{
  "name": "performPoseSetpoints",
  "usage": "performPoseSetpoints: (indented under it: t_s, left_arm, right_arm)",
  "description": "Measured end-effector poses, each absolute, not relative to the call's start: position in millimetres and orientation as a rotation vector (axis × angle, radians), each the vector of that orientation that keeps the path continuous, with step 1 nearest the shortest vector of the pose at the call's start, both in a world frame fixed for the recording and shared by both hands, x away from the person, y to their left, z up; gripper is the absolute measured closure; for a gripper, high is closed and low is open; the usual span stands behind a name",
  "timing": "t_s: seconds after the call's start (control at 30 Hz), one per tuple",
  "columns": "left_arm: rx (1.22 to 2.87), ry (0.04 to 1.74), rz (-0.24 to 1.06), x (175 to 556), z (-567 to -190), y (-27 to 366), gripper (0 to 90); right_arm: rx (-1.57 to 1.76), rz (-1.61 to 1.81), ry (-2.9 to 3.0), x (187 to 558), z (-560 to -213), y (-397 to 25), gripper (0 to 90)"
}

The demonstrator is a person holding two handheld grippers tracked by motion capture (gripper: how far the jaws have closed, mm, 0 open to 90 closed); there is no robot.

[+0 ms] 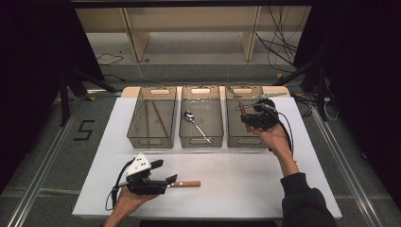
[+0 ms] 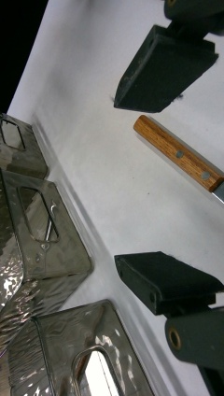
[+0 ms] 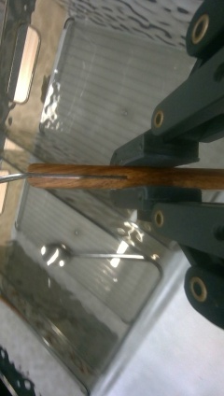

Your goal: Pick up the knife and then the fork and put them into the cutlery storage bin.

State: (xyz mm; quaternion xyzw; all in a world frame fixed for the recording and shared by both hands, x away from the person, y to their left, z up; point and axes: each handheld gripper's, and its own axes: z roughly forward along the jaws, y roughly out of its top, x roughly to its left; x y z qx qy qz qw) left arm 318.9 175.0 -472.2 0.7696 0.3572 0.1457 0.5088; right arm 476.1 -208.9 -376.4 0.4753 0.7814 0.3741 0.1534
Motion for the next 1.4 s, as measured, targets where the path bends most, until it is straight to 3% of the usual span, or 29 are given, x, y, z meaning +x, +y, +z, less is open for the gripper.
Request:
performPoseSetpoints:
  t_s: [0.53, 1.4]
  left_arm:
    - [1.876, 0.859, 0.369, 317.0, -475.0, 174.3, 18.7]
    - [1.886, 0.860, 0.368, 317.9, -476.0, 175.6, 18.7]
  right_arm:
    - [1.555, 0.970, 2.195, 510.4, -390.4, -207.7, 81.0]
    - [1.649, 0.897, 2.226, 513.3, -411.7, -202.0, 80.9]
